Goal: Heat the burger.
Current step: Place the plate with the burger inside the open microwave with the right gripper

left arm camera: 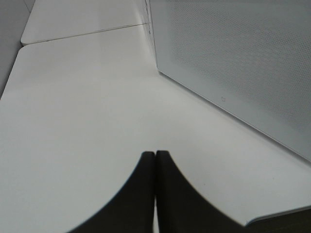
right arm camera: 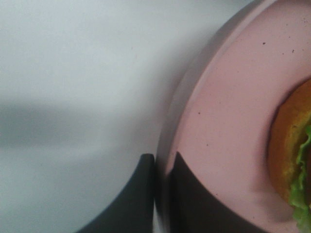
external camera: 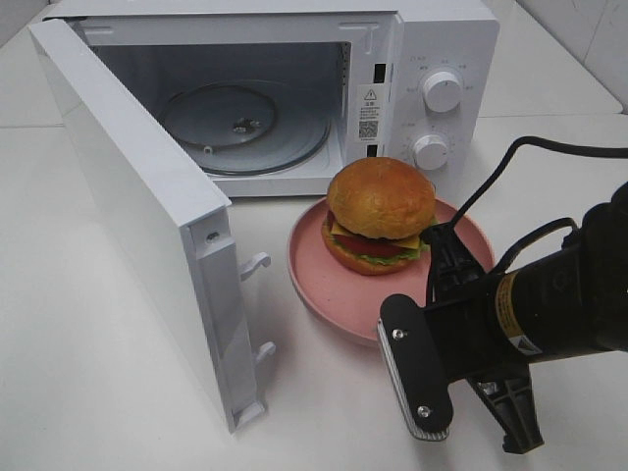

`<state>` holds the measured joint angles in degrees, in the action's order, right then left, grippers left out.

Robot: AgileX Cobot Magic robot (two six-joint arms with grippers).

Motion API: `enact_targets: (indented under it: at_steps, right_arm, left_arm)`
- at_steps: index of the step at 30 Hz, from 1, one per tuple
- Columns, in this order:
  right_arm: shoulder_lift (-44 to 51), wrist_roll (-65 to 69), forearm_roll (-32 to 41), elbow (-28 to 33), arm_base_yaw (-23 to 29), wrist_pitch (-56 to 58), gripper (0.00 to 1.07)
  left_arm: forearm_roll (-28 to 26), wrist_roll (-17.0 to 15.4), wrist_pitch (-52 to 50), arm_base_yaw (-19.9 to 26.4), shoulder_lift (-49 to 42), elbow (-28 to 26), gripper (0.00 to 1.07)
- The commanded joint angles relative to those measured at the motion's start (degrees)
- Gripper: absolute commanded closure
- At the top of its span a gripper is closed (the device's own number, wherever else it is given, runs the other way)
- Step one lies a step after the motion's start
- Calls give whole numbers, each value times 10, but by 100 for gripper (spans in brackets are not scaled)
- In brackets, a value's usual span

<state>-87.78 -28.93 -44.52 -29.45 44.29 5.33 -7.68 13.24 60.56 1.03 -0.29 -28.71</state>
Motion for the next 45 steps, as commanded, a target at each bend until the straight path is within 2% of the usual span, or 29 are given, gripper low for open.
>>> enact_targets:
  at_steps: [1,10,23,45]
  right_arm:
    - [4,-33,-17,-5,-3,-76,107]
    - [4,-33,-17,-14,-3,-101,107]
    - [-2,-61,-19,-66,-3,-125,107]
    - [-89,-82,-34,-131,-3,-135,107]
  left_arm:
    - [-2,-2,-8,-3,-13,1,106]
    - [-2,-2,-8,-3,-13,1,106]
    - [-2,-2,-8,-3,-13,1,106]
    - [-2,-2,-8,-3,-13,1,106]
